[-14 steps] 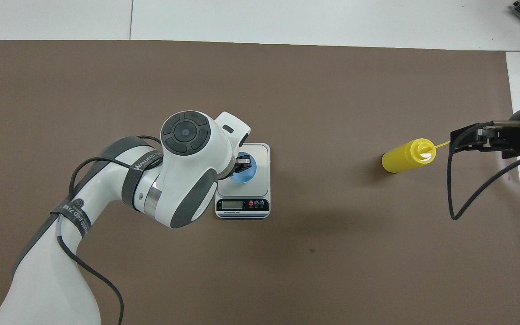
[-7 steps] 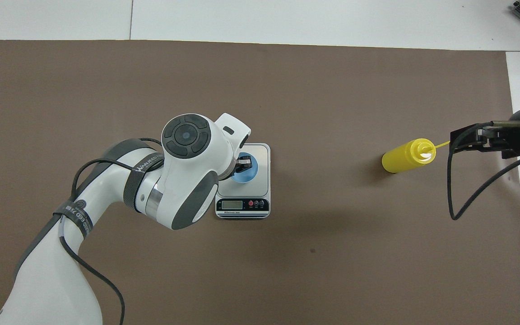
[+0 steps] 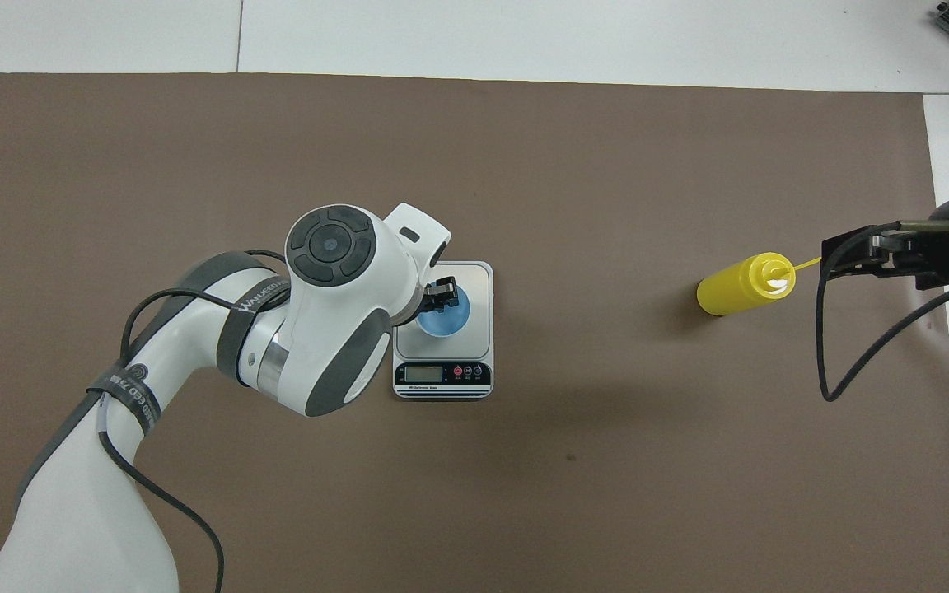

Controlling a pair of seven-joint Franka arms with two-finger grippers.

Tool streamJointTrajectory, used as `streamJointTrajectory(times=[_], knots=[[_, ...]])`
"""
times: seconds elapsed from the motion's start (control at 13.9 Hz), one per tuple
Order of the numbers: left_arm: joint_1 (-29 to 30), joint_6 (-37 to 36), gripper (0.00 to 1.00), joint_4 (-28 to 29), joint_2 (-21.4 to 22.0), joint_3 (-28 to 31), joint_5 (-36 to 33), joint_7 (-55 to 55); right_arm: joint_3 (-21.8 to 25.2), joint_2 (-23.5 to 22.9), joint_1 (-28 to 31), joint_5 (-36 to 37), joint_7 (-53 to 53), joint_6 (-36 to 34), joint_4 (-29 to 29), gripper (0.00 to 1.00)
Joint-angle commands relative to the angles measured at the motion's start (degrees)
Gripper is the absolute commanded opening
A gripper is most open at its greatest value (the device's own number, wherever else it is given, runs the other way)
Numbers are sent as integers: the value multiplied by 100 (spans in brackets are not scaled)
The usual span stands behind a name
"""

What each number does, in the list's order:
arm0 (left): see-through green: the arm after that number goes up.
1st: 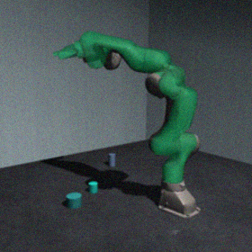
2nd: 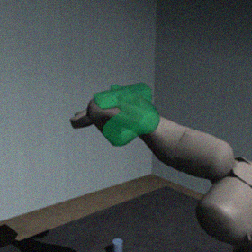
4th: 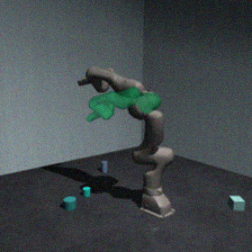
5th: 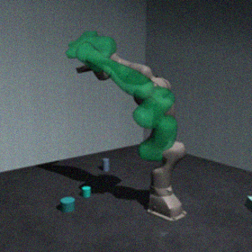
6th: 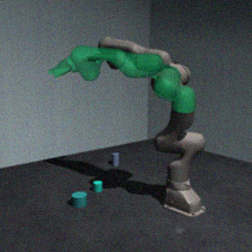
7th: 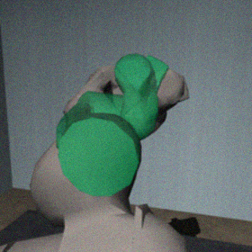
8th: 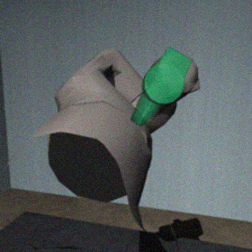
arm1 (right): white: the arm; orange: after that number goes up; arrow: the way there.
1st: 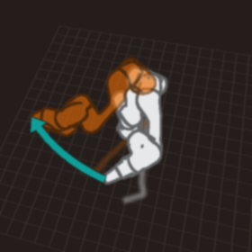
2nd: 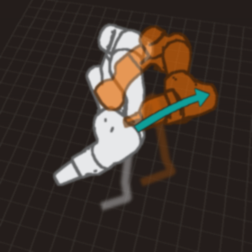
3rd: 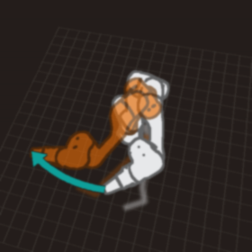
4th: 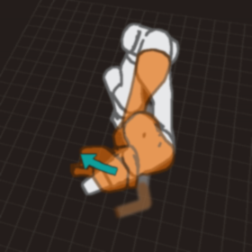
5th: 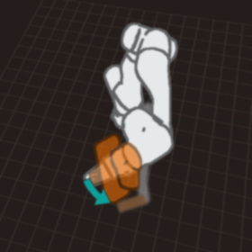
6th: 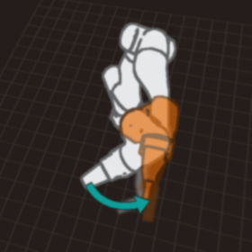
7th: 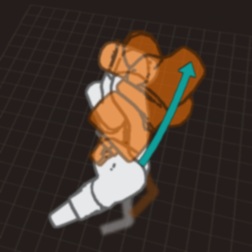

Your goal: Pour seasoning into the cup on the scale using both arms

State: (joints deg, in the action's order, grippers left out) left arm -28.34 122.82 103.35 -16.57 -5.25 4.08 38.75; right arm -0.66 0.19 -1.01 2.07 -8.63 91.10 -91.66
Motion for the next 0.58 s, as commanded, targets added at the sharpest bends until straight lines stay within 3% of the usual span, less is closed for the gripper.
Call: streamJointTrajectory(times=[0.0, 0.5], knots=[[390, -320, 100, -34, 391, 6, -311, -104, -31, 130, 75, 22, 36, 145, -168, 100], [1383, -829, 100, -43, 918, 24, -329, -1368, -22, 192, 207, 4, 432, 566, -378, 100]])
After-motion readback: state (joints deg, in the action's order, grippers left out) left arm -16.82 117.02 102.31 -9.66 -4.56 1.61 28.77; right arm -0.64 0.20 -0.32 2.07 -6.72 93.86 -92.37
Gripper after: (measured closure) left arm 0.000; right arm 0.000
